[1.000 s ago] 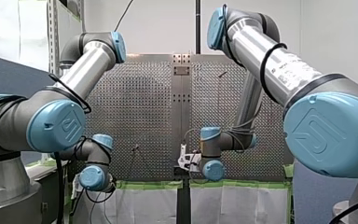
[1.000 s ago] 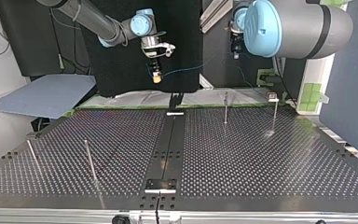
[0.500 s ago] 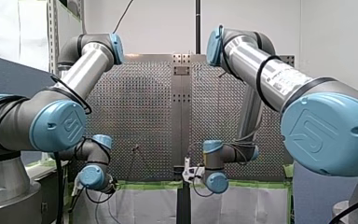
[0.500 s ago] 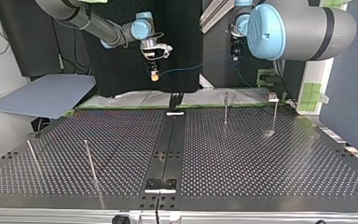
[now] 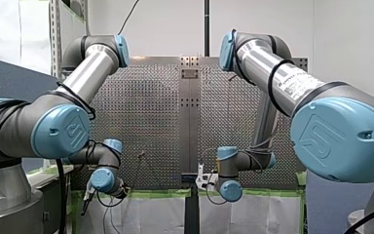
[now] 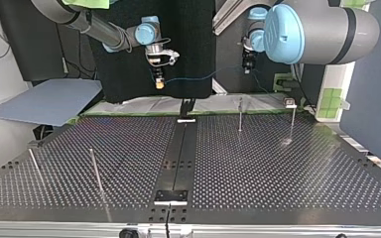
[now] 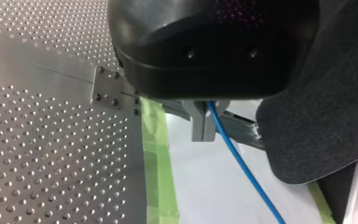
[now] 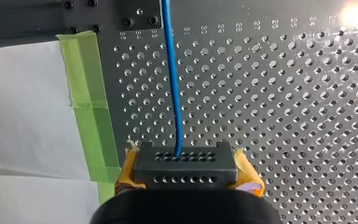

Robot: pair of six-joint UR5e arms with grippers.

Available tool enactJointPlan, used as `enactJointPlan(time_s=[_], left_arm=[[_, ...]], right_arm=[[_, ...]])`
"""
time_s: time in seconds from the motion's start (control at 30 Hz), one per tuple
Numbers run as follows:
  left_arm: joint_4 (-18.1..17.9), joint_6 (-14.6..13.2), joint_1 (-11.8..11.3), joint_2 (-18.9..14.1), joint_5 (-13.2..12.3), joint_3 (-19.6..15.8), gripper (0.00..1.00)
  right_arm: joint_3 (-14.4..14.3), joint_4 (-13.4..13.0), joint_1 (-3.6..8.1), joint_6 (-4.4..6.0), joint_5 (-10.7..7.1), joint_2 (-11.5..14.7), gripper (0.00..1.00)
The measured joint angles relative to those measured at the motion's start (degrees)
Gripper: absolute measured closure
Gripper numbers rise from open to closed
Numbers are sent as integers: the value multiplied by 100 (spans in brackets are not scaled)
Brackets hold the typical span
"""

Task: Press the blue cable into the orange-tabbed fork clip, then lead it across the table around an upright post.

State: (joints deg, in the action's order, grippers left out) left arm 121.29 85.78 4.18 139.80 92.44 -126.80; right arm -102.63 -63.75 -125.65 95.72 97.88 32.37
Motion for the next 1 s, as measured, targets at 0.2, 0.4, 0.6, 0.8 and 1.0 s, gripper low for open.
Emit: enactJointPlan(time_s=[0.2,0.4,0.6,0.8,1.0], left_arm=[[302,225,-34,-2,-22,302,100],[512,520,-153,-3,-87,523,100],[560,643,-246,-93,-139,568,100],[684,594,-266,-280,-133,569,100],[812,523,-215,-581,25,571,100]], right_arm=[[60,-6,15,-7,-36,-12,100],[94,-6,21,-38,-39,-25,100],[183,30,39,-58,-51,-156,100],[422,294,49,-120,-36,-417,100],[590,575,53,-155,-30,-458,100]])
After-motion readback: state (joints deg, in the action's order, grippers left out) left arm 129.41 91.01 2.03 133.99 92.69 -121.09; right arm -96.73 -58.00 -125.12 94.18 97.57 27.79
